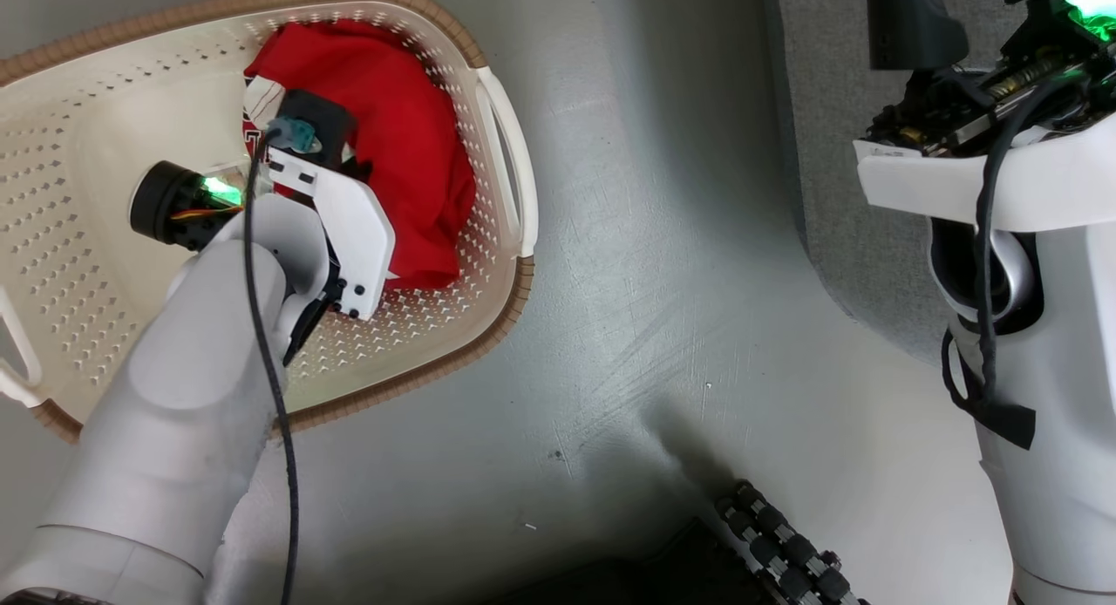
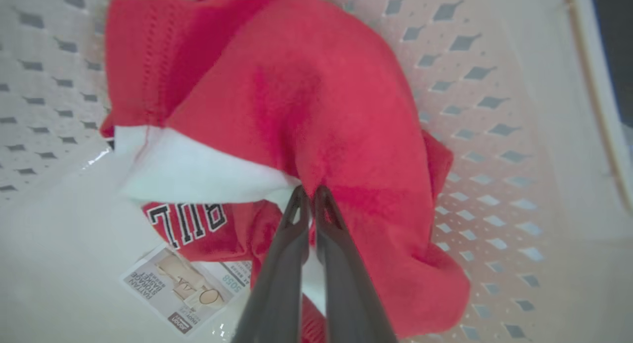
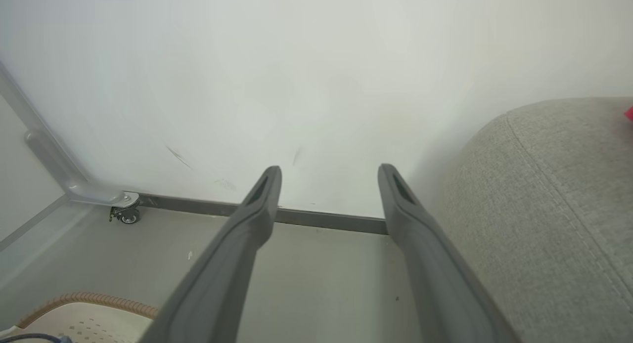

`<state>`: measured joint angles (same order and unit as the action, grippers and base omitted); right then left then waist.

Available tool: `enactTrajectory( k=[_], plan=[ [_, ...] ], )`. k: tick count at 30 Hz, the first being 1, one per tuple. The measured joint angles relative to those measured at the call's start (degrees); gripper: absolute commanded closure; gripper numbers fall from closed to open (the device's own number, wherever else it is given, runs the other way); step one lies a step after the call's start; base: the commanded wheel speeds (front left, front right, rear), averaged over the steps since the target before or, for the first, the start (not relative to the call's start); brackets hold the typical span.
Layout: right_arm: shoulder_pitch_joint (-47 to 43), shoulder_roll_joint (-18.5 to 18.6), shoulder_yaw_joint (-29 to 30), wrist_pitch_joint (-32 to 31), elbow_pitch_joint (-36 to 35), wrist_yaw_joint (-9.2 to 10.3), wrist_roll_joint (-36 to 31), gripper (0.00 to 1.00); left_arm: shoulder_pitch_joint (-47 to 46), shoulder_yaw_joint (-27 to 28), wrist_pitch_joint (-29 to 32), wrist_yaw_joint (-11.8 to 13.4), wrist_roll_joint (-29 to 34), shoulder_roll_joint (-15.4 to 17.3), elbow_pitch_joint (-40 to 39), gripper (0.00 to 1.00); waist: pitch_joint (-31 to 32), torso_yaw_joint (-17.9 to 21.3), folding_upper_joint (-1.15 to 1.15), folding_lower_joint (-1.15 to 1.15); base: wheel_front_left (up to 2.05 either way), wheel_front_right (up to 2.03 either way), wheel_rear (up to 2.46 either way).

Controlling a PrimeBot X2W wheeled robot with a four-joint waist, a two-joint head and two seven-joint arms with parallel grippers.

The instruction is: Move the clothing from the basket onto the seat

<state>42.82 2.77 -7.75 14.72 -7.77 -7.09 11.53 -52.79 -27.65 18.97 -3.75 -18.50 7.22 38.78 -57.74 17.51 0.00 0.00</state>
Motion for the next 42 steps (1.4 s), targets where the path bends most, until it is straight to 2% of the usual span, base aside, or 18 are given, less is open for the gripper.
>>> enactTrajectory(
  k=[13,31,37,42],
  plan=[
    [-0.01,0.02,1.47,0.00,0.93,0.00,-1.00,0.00,2.81,3.80,-5.73,-0.97,-3.86,1.90,-1.44,1.00,1.97,-1.95,0.00,0.00,0.00,0.00,0.00],
    [0.01,0.10,2.11,0.00,2.79,0.00,-3.44,0.00,7.48,6.05,-14.94,-1.97,-7.72,0.89,-6.38,1.00,7.00,-5.37,0.00,0.00,0.00,0.00,0.00],
    [-0.08,0.21,2.71,0.00,4.05,0.00,-4.10,0.00,9.03,7.20,-19.11,-2.41,-8.29,1.65,-8.05,1.00,9.24,-6.53,0.00,0.00,0.00,0.00,0.00],
    [-0.17,0.30,2.78,0.00,4.94,0.00,-4.56,0.00,11.31,8.36,-22.27,-2.45,-10.29,0.69,-9.54,1.00,11.32,-7.57,0.00,0.00,0.00,0.00,0.00]
  ],
)
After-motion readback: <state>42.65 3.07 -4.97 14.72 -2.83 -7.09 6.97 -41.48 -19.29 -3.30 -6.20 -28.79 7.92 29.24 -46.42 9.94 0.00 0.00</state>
